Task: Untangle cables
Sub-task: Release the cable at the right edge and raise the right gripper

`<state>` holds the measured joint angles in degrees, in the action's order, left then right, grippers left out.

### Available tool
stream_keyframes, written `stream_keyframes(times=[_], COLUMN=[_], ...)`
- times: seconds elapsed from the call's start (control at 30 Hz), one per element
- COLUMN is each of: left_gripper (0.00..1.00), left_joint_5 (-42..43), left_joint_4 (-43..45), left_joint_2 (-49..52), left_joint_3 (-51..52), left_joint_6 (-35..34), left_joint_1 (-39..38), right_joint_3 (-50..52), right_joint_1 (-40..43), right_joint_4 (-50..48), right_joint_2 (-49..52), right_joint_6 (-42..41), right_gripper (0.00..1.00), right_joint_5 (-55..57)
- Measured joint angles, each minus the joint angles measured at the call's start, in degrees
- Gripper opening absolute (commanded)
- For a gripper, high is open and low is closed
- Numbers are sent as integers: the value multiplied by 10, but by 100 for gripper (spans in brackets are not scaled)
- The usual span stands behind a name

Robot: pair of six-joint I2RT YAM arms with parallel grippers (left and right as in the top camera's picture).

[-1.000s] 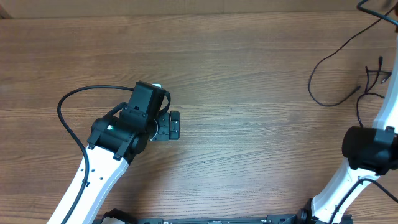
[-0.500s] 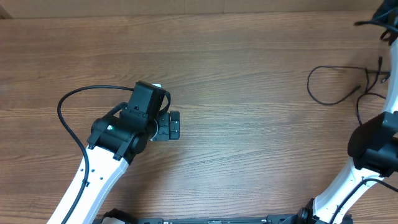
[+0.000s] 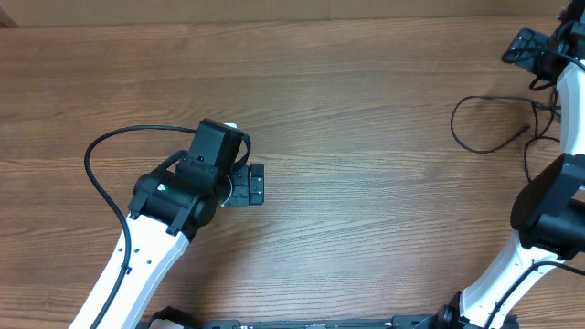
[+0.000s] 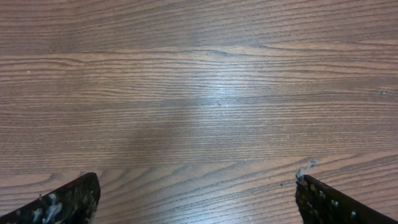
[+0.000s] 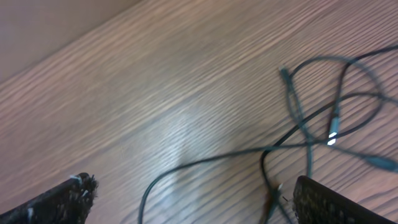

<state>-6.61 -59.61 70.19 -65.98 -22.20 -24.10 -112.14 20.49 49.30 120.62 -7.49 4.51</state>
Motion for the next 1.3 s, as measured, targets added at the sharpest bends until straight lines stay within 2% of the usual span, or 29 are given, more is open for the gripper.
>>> stream_keyframes(times=[0.33, 0.57, 0.77, 1.07, 1.3], left_gripper=[100, 99, 100, 100, 100], left_joint_5=[0, 0, 0, 0, 0], left_joint_4=[0, 0, 0, 0, 0], left_joint_2=[0, 0, 0, 0, 0], left_joint_3=[0, 0, 0, 0, 0], left_joint_6=[0, 0, 0, 0, 0], left_joint_1=[0, 0, 0, 0, 0], right_joint_3=[0, 0, 1, 1, 3], right_joint_1=[-10, -49, -113, -233, -324], right_joint_4=[123, 227, 295, 365, 377], right_joint_2=[0, 0, -25, -165, -168], right_joint_6=[1, 13, 30, 11, -30], right_gripper=[100, 100, 100, 100, 100], right_joint_5=[-163, -193, -154, -104, -63])
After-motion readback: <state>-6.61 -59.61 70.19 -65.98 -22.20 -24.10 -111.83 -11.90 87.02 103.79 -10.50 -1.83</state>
